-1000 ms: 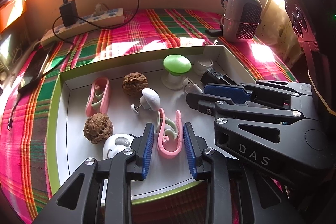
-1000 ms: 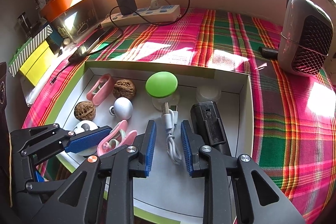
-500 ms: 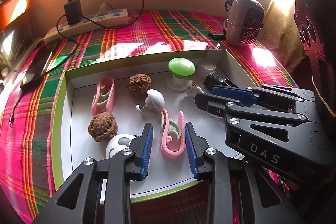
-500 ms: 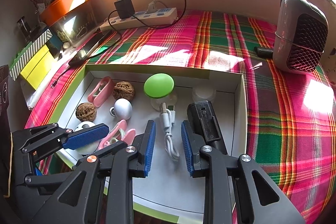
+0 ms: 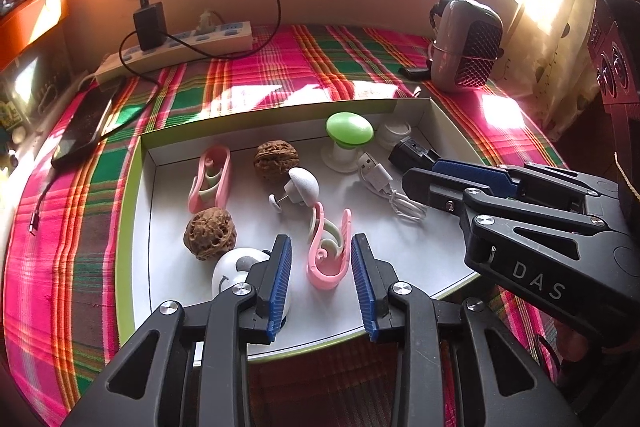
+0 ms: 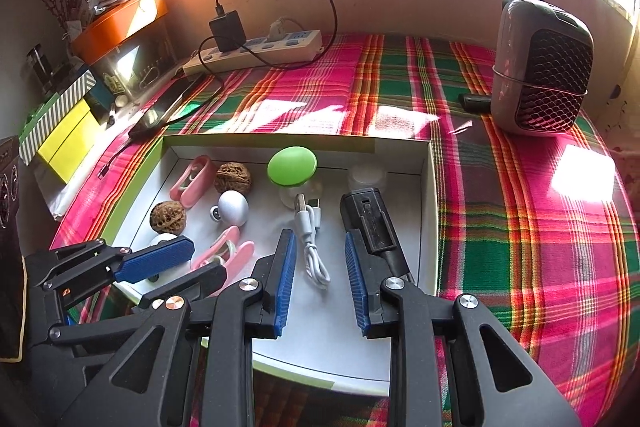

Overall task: Organize objects
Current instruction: 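Lower the pink clip into the box and open the left tool, then withdraw both tools from the box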

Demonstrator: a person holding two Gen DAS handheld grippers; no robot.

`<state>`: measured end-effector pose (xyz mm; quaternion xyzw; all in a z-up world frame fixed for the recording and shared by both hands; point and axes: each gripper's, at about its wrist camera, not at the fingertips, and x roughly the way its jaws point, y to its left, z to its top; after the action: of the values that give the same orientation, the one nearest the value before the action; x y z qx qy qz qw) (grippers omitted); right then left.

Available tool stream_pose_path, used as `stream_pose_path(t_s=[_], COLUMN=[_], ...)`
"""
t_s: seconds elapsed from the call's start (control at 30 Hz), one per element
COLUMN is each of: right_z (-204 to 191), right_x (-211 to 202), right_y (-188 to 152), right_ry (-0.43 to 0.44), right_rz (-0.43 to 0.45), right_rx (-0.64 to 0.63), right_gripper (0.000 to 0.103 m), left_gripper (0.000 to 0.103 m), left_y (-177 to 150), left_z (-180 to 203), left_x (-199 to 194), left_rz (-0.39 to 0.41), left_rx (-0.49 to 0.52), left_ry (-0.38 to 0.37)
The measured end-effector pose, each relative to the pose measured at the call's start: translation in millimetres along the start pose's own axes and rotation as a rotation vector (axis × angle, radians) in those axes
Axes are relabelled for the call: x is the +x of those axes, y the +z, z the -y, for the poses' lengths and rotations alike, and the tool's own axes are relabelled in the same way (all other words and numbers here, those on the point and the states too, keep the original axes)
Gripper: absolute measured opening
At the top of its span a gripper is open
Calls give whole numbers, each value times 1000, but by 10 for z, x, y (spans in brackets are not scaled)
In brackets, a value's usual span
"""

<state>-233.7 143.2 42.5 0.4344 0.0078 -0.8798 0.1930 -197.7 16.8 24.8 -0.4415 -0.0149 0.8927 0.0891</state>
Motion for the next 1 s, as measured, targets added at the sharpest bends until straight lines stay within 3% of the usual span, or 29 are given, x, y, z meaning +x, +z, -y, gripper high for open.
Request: stream_pose_path(t_s=[0.8, 0.87, 0.93, 1.0], right_z=[-136, -151, -169, -186], right_x=[-299, -328, -363, -397], right_y=[-228, -252, -281, -314], right_ry=[-71, -76, -87, -86], right_rz=[58, 64, 72, 76], right_rx=[-8, -4, -6, -9], right_gripper=[27, 29, 42, 42], left_gripper=[29, 29, 29, 29], left_y=[-148, -172, -204, -232], left_z=[-49, -68, -65, -87], left_x=[-364, -400, -458, -502], left_rz=[70, 77, 98, 103], left_rx=[-25, -36, -29, -40], left_ry=[86, 101, 127, 130])
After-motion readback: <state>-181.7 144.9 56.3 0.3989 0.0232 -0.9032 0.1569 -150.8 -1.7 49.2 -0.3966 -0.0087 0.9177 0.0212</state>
